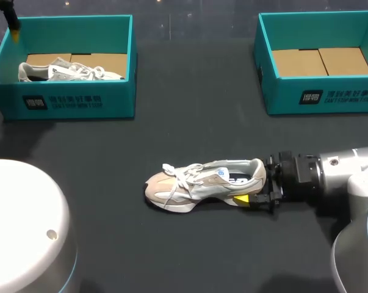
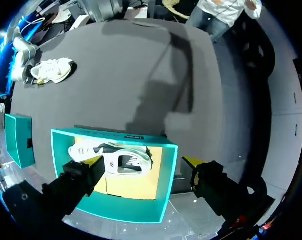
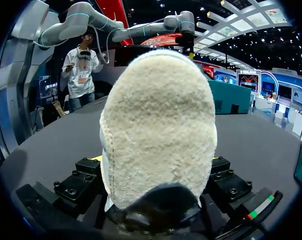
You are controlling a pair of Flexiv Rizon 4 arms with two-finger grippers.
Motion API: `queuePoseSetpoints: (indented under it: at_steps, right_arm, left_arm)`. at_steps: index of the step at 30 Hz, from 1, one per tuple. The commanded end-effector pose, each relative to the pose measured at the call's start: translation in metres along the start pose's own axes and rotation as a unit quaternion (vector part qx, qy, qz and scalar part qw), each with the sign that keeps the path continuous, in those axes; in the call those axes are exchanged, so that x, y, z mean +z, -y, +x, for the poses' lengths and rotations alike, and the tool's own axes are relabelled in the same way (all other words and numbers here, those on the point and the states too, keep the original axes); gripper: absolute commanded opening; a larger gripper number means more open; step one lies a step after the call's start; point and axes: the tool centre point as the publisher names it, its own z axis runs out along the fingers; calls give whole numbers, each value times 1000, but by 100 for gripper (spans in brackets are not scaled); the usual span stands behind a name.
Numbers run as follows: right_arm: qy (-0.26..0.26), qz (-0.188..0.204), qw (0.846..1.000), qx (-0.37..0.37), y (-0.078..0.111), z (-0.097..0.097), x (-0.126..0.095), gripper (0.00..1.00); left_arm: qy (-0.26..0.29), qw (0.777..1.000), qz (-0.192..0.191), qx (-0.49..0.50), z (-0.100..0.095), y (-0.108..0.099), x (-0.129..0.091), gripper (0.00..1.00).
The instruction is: Take the shoe out of the shoebox, open the shoe tongue, remove and reinsert the insole, then place the shoe into the shoebox
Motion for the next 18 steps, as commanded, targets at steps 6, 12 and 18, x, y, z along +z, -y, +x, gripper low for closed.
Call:
queuePoseSetpoints:
  at_steps: [6,12,18]
  right_arm:
    - [2,1,1000,0,0,1,1,0]
    - [2,1,1000,0,0,1,1,0]
    - [2,1,1000,0,0,1,1,0]
  left_arm:
    - [-51,944,18,-324,-36,55,-1,100]
    - [-47,946,-17,-319,-38,60,-5,100]
    - [-47,946,-17,-319,-38,60,-5,100]
